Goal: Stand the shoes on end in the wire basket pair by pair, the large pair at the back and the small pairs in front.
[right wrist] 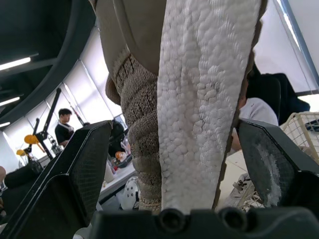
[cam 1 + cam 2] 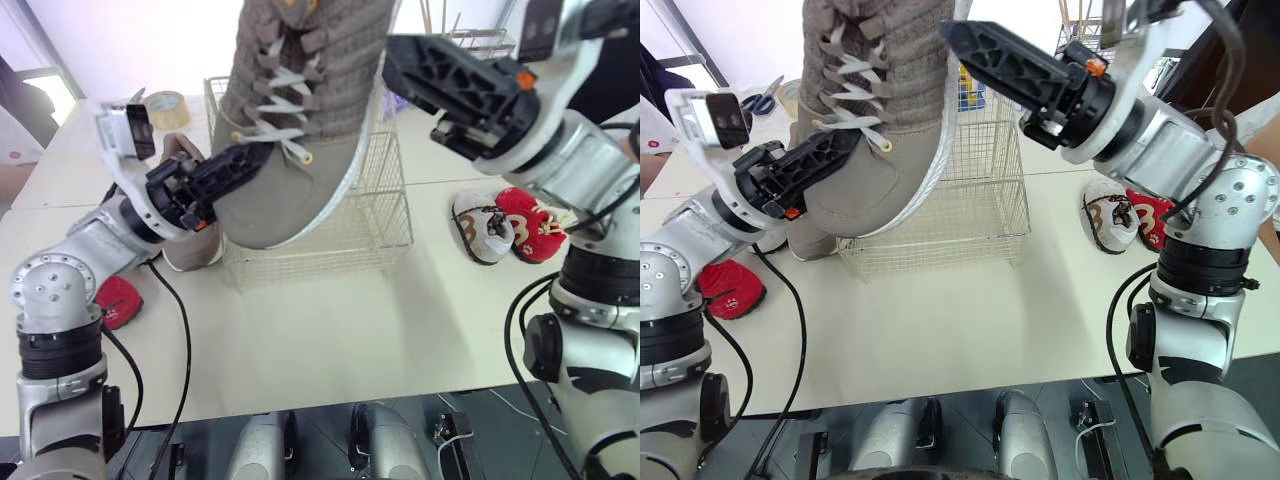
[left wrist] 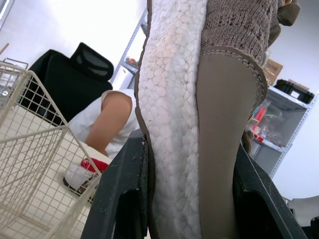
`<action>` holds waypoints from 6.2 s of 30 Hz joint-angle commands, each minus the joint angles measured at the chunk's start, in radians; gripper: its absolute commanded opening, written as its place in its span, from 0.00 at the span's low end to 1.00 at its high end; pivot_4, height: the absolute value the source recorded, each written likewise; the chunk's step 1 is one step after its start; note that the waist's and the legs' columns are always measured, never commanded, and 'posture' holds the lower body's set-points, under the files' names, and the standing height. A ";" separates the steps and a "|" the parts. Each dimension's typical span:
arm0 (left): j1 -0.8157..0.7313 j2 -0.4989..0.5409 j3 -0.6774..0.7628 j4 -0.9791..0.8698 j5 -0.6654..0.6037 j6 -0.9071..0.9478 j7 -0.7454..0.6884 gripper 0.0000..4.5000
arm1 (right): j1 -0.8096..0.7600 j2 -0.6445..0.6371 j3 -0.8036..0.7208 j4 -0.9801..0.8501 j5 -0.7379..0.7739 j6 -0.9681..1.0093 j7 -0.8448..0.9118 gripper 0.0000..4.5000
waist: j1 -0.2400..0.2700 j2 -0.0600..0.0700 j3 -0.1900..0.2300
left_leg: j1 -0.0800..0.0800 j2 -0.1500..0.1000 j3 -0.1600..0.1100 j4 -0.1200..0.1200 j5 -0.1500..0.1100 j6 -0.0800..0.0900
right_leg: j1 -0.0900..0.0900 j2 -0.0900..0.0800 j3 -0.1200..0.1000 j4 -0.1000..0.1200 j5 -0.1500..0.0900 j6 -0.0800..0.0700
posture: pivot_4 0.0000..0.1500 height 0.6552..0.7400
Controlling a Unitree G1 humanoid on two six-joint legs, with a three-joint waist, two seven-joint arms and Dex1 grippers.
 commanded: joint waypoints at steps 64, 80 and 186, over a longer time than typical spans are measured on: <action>0.520 0.384 0.331 -0.414 0.041 -0.017 0.101 0.90 | -0.607 0.026 0.008 1.372 -1.396 -1.235 0.939 0.99 | -0.031 0.003 0.003 | -0.003 0.000 0.002 -0.002 -0.001 0.000 | -0.003 0.000 0.002 -0.004 0.001 0.001 | 1.00 1.00; 0.451 0.378 0.345 -0.309 0.062 -0.036 0.122 0.90 | -0.398 0.014 -0.043 0.862 -1.269 -1.043 0.812 0.99 | -0.025 0.004 0.003 | -0.002 0.001 0.001 -0.002 0.000 -0.001 | -0.002 0.000 0.002 -0.003 0.001 0.001 | 1.00 1.00; -0.467 -0.221 -0.125 0.620 1.261 -1.127 0.053 0.12 | 0.089 -0.469 0.018 -0.210 -0.720 -0.118 0.738 1.00 | 0.003 -0.012 -0.002 | 0.001 0.000 0.003 0.003 -0.003 0.005 | 0.005 -0.002 -0.001 -0.006 0.004 0.006 | 1.00 1.00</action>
